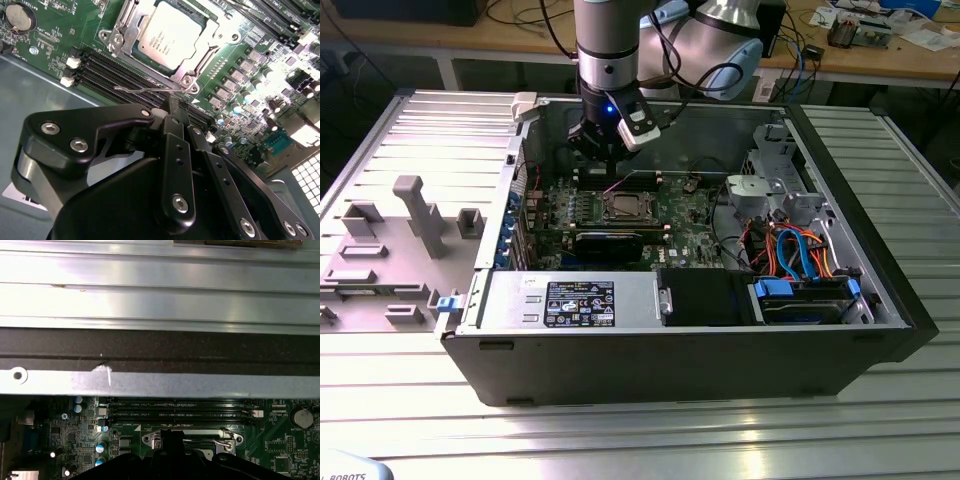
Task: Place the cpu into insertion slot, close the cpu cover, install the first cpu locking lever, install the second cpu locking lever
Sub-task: 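Install the first cpu locking lever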
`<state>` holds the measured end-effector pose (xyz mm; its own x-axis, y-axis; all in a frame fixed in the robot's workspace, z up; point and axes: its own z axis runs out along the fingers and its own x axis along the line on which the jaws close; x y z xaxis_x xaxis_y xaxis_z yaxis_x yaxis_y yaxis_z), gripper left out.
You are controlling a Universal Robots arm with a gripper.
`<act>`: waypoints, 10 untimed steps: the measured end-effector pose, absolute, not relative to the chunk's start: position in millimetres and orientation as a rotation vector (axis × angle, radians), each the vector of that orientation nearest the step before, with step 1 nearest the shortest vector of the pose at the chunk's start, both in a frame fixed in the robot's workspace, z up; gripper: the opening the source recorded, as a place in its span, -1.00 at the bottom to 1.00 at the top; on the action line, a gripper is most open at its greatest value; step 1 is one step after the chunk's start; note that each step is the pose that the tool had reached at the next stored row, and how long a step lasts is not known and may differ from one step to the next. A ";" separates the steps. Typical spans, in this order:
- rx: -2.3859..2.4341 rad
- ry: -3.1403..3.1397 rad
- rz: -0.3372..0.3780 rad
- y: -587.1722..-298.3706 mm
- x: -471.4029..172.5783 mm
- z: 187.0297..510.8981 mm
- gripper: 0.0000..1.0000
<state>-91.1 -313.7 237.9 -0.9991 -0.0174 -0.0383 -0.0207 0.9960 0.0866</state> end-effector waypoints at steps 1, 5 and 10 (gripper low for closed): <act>-0.030 3.101 0.136 -313.7 -91.1 237.9 -0.79; -0.030 3.101 0.137 -313.7 -91.1 237.9 -0.79; -0.030 3.101 0.137 -313.7 -90.4 237.0 -0.79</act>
